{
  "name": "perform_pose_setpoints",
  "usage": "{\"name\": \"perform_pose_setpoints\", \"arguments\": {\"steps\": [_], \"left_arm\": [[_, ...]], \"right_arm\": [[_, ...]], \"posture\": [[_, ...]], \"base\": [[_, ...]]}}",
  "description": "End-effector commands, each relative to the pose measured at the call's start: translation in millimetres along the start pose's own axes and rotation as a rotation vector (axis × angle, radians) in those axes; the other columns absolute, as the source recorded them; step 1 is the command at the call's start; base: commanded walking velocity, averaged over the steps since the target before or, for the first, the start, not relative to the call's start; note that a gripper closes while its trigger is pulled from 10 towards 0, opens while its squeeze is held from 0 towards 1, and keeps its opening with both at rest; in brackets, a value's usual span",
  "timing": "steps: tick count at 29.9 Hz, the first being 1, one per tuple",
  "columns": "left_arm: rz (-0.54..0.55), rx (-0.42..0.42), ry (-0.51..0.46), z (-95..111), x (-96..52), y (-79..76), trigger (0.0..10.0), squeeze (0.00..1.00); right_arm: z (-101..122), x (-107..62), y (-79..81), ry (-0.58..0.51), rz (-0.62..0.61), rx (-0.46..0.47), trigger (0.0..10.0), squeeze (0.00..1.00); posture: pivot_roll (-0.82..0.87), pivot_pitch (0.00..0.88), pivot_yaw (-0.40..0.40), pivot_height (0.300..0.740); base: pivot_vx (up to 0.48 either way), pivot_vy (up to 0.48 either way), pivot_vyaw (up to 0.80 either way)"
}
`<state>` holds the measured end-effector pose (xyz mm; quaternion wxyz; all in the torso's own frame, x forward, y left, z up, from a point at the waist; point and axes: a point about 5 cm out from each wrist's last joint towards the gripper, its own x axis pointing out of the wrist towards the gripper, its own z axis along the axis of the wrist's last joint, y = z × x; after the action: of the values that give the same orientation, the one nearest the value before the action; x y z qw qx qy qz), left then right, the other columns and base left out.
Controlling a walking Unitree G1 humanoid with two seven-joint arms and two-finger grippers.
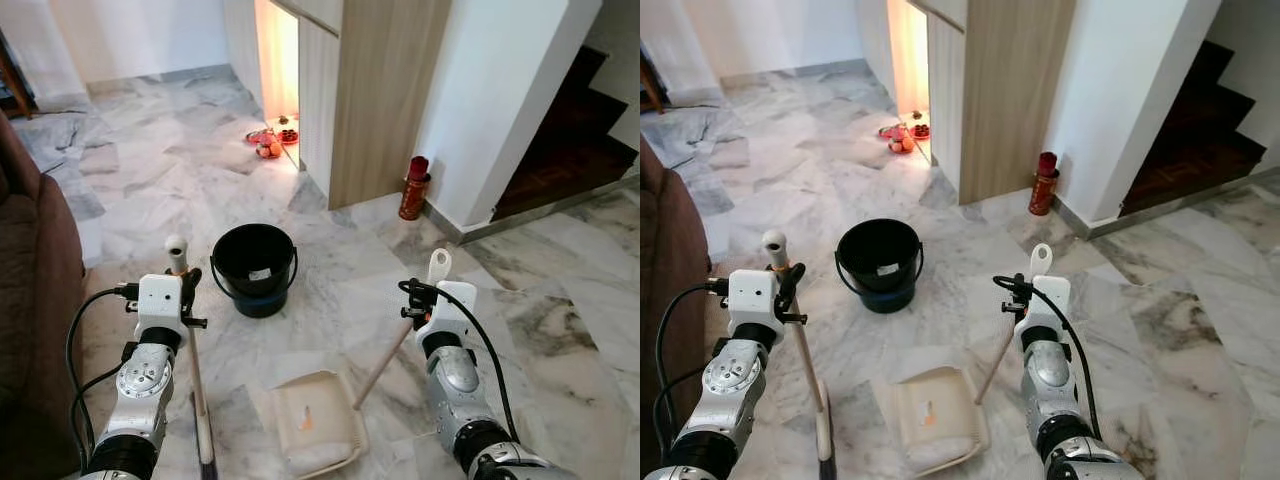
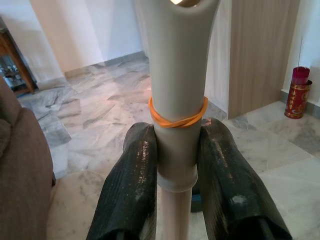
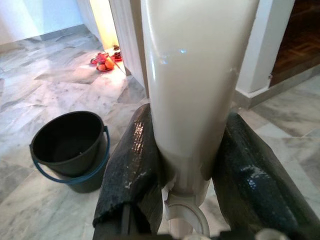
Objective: Sweep floor
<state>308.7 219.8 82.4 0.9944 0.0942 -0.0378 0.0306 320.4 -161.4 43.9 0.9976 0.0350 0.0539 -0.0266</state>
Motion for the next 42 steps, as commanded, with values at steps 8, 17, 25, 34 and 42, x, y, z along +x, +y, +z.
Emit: {"name": "perform_pose_setpoints", "arguments": {"steps": [8,17,25,34,42], "left_arm": [[0.024,0.026,-0.005,3.6,3.1,5.3,10.0,0.0],[0.034,0.025,-0.002,2.7,2.3,5.5,10.0,0.0],[0.037,0.021,-0.003,2.9,2.1,4.9,10.0,0.0],[0.038,0.018,0.0,2.5,1.9,4.5,10.0,0.0],[0.039,0.016,-0.001,2.5,2.0,4.1,10.0,0.0]], "right_arm": [[6.3,2.5,0.6,-0.031,0.013,-0.012,10.0,0.0],[7.1,3.3,-0.8,-0.027,0.013,-0.021,10.0,0.0],[7.7,3.5,0.1,-0.032,0.017,-0.018,10.0,0.0],[7.1,3.6,-0.5,-0.025,0.017,-0.018,10.0,0.0],[8.1,3.9,1.1,-0.031,0.032,-0.029,10.0,0.0]], "posture": [[0.13,0.0,-0.015,0.74],[0.13,0.0,-0.024,0.74],[0.13,0.0,-0.026,0.74],[0.13,0.0,-0.028,0.74],[0.13,0.0,-0.029,0.74]], "base": [[0.123,0.0,0.4],[0.295,0.0,0.08],[0.3,0.0,0.42],[0.299,0.0,0.0],[0.298,0.0,0.26]]}}
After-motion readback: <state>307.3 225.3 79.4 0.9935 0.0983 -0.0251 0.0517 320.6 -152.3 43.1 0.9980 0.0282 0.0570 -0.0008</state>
